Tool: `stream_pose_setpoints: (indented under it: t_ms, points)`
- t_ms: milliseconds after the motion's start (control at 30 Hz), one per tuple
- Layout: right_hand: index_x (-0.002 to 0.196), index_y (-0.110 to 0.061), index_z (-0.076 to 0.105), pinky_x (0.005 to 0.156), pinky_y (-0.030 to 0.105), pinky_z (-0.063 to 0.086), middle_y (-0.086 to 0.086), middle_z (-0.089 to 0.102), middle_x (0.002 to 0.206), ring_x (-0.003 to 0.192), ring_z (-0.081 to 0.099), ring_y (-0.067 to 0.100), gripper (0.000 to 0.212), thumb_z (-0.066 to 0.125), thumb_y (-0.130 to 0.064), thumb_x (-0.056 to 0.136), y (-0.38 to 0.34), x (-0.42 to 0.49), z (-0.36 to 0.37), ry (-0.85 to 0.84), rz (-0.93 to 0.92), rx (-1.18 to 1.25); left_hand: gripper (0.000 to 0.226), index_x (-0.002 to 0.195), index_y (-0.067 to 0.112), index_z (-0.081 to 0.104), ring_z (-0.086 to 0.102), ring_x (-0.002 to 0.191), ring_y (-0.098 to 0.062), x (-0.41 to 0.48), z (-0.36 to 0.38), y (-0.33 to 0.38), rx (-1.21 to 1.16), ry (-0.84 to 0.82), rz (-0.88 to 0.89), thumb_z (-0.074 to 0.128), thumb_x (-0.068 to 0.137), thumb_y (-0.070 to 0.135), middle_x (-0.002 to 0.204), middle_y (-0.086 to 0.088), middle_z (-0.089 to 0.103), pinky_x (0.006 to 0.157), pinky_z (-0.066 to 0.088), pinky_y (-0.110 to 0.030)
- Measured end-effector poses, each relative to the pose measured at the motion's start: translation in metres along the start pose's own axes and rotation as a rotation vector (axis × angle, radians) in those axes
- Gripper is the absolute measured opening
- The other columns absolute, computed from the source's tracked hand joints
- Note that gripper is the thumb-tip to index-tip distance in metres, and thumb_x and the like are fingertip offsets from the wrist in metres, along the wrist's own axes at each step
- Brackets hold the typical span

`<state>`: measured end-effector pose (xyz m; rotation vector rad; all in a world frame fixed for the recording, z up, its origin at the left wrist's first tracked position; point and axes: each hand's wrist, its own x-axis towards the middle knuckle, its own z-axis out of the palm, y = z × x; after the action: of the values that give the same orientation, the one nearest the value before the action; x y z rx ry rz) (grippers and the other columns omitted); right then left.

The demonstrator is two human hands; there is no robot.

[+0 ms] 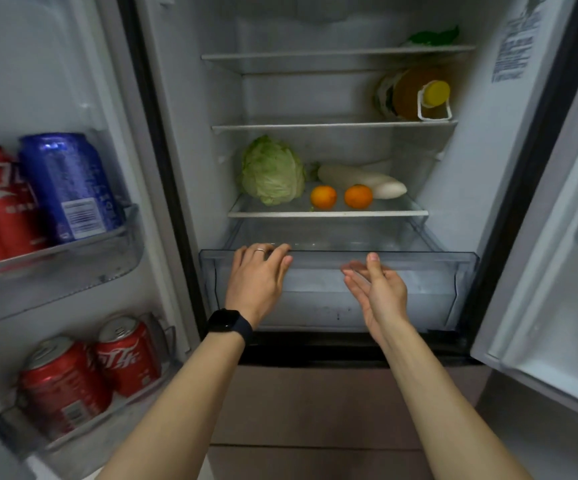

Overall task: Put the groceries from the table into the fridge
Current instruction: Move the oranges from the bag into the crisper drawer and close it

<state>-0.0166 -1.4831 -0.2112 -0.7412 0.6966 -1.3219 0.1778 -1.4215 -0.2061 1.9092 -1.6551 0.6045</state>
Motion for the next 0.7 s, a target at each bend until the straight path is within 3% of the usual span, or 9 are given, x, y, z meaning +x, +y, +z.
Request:
stream_pose_setpoints:
  t_ms: [267, 467, 533, 600, 700]
  points:
    - [0.113, -0.002, 0.056, 0.081, 0.032, 0.061, 0.014, 0.073, 0.098, 0.089, 0.075, 0.025, 0.03, 0.056, -0.029, 0.102, 0.004, -0.026, -0.014, 0.037, -0.008, -0.012, 0.04, 0.123, 0.023, 0.061, 0.055, 0.106, -0.027, -0.032, -0.006, 0.009, -0.033, 0.016, -0.021, 0.032, 0.104, 0.043, 0.108, -0.005, 0.065, 0.095, 0.035, -0.041]
    - [0.112, -0.003, 0.058, 0.076, 0.032, 0.06, 0.015, 0.074, 0.108, 0.095, 0.075, 0.027, 0.034, 0.059, -0.034, 0.1, 0.0, -0.031, -0.02, 0.02, 0.063, -0.049, 0.042, 0.127, 0.022, 0.06, 0.051, 0.119, -0.025, -0.035, -0.01, 0.017, -0.084, -0.061, -0.088, 0.032, 0.102, 0.042, 0.12, -0.006, 0.063, 0.107, 0.03, -0.043]
    - [0.109, -0.005, 0.058, 0.074, 0.036, 0.06, 0.013, 0.075, 0.105, 0.092, 0.075, 0.027, 0.034, 0.057, -0.038, 0.1, -0.007, -0.035, -0.022, 0.009, 0.116, -0.213, 0.048, 0.121, 0.024, 0.062, 0.052, 0.116, -0.025, -0.031, -0.017, 0.02, -0.052, -0.1, -0.11, 0.026, 0.101, 0.048, 0.118, -0.004, 0.065, 0.107, 0.031, -0.043]
    - [0.105, -0.01, 0.06, 0.07, 0.036, 0.059, 0.008, 0.076, 0.102, 0.086, 0.075, 0.026, 0.028, 0.057, -0.037, 0.1, -0.024, -0.042, -0.024, -0.035, 0.173, -0.532, 0.05, 0.103, 0.025, 0.066, 0.058, 0.106, -0.029, -0.019, -0.029, 0.02, 0.02, -0.139, -0.107, 0.024, 0.101, 0.052, 0.107, -0.004, 0.068, 0.098, 0.037, -0.042]
    - [0.101, -0.013, 0.067, 0.068, 0.031, 0.056, 0.001, 0.078, 0.096, 0.083, 0.076, 0.023, 0.021, 0.063, -0.033, 0.097, -0.063, -0.048, -0.02, -0.215, 0.197, -0.94, 0.053, 0.084, 0.021, 0.063, 0.06, 0.099, -0.034, 0.019, -0.042, 0.016, 0.033, -0.278, -0.091, 0.025, 0.101, 0.054, 0.098, -0.01, 0.068, 0.082, 0.041, -0.038]
